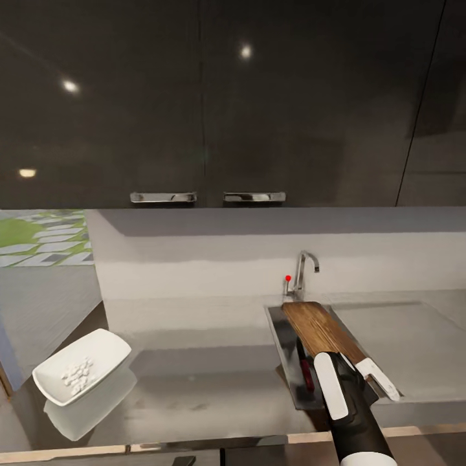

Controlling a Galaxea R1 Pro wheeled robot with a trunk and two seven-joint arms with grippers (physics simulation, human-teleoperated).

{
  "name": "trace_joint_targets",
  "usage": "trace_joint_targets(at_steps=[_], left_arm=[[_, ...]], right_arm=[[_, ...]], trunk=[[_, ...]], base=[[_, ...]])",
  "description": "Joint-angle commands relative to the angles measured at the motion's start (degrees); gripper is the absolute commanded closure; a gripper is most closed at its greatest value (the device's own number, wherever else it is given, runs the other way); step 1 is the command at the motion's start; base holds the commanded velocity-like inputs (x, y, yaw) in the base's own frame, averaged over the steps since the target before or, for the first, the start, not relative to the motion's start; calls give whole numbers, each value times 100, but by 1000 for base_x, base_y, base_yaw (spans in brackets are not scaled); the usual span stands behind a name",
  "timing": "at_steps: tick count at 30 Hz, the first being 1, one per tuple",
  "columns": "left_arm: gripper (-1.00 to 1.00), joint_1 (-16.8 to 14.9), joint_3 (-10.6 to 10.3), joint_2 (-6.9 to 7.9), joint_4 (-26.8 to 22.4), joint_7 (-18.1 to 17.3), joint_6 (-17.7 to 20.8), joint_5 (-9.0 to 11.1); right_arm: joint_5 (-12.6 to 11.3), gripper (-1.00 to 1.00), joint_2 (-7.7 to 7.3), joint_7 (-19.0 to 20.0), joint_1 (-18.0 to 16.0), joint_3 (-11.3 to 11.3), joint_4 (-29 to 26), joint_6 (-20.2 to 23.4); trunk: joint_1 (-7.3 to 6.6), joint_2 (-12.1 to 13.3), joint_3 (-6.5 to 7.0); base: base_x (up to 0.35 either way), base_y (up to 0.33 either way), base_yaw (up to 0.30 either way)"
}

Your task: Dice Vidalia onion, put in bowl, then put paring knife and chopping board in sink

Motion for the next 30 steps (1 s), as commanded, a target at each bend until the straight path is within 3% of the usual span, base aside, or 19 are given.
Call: trace_joint_targets(at_steps=[1, 5, 8, 10, 12, 24, 30], left_arm=[[-100, -8, -47, -2, 23, -3, 3, 49], [-100, 148, -40, 26, 31, -36, 334, 55], [-100, 503, -39, 114, 35, -443, 503, 56], [-100, 607, -34, 249, 35, -872, 527, 64], [-100, 636, -34, 309, 36, -1020, 533, 68], [-100, 651, -32, 339, 30, -1096, 541, 74], [-100, 652, -31, 339, 30, -1096, 545, 74]], right_arm=[[-5, 100, 3, -17, -6, -8, -8, 57], [-5, 100, 3, -17, -8, -8, -6, 61], [-5, 100, 3, -13, -6, -8, 103, 55], [-5, 100, 3, -9, -6, -8, 138, 53], [-5, 100, 3, -12, -6, -8, 146, 53], [-6, 100, 3, 19, -6, 2, 150, 60], [-5, 100, 3, -12, -7, 221, 150, 61]], trunk=[[3, -9, -11], [3, -9, -11], [3, -9, -11], [3, -9, -11], [3, -9, -11], [3, -9, -11], [3, -9, -11]], base=[[35, -39, 0], [11, -12, 0], [1, -1, 0], [0, 0, 0], [0, 0, 0], [109, 0, 0], [16, 0, 0]])
